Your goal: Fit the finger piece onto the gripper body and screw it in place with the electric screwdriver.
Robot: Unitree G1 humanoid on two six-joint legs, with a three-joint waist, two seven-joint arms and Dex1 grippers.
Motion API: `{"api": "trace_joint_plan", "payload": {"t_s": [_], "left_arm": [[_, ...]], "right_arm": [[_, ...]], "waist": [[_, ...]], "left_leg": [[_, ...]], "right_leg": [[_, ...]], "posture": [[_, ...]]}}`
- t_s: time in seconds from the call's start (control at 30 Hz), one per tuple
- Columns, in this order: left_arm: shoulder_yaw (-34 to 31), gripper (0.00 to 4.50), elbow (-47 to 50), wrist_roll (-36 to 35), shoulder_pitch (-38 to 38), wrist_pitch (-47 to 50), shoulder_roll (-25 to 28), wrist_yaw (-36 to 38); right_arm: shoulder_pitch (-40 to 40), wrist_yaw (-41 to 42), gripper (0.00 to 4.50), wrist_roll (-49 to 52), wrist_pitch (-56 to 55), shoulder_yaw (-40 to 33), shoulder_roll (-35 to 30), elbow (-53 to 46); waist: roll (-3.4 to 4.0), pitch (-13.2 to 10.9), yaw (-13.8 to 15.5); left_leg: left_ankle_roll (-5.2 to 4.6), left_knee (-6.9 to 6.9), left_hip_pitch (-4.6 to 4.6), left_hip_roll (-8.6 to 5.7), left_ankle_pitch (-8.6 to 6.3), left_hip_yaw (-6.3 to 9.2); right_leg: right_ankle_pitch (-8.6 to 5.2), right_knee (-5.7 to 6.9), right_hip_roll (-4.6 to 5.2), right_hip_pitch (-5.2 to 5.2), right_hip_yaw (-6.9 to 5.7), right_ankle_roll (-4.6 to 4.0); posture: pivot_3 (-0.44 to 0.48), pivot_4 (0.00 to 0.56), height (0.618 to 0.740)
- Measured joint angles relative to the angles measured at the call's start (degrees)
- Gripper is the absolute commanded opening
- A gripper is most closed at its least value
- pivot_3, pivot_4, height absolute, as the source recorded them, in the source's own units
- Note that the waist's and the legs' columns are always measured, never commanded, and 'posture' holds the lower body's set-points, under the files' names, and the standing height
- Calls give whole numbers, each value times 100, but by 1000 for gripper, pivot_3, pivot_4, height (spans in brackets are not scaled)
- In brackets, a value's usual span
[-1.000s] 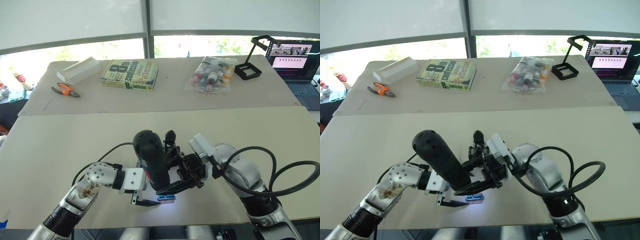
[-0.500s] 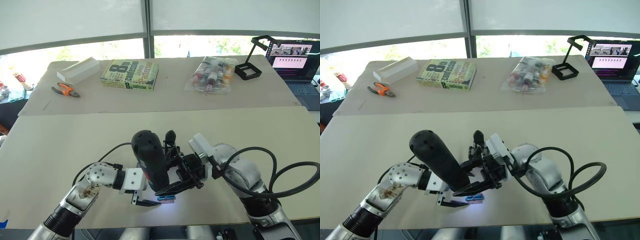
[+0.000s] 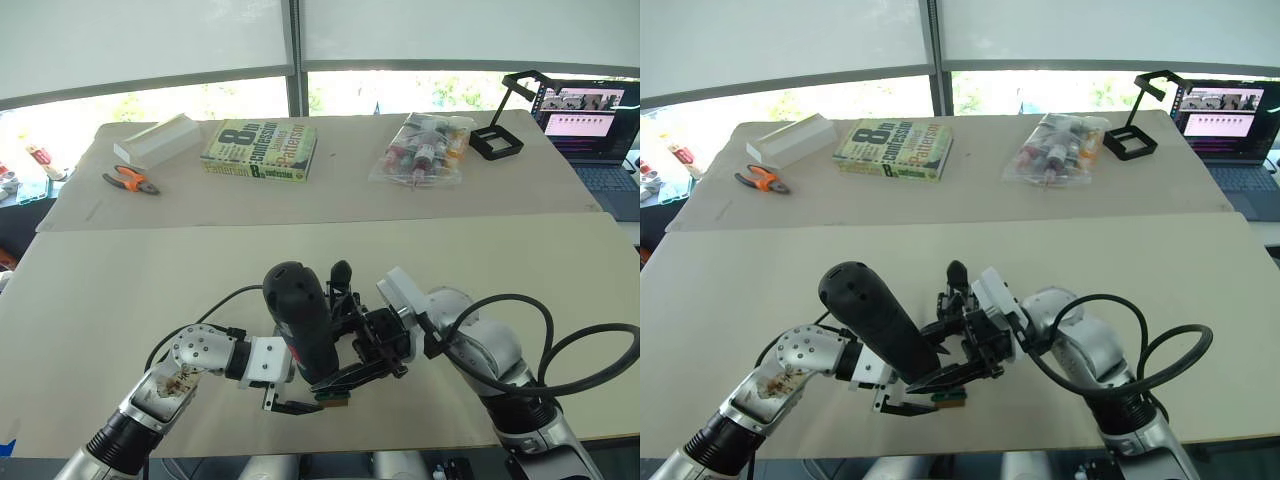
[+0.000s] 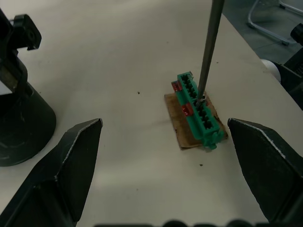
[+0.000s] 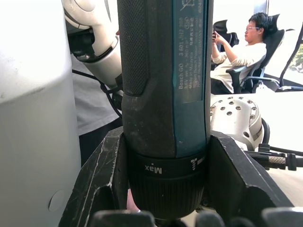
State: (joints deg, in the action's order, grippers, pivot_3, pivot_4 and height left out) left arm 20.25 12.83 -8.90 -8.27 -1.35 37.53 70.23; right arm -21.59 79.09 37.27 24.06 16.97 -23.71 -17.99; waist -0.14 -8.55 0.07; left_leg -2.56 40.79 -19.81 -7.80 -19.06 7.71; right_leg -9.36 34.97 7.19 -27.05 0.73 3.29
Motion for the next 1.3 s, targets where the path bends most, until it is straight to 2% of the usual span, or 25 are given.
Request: {"api": "trace_joint_plan", "payload": {"t_s": [1.3], "left_arm": [[35, 4500, 15, -16, 4, 13, 34, 32]], "right_arm": [[11, 69, 1879, -26, -28, 10, -43, 65]], "waist": [[0, 0, 0]], "left_leg": [[0, 0, 0, 0, 0, 0]], "right_leg": [[0, 0, 0, 0, 0, 0]], "posture": [[0, 150, 740]]}}
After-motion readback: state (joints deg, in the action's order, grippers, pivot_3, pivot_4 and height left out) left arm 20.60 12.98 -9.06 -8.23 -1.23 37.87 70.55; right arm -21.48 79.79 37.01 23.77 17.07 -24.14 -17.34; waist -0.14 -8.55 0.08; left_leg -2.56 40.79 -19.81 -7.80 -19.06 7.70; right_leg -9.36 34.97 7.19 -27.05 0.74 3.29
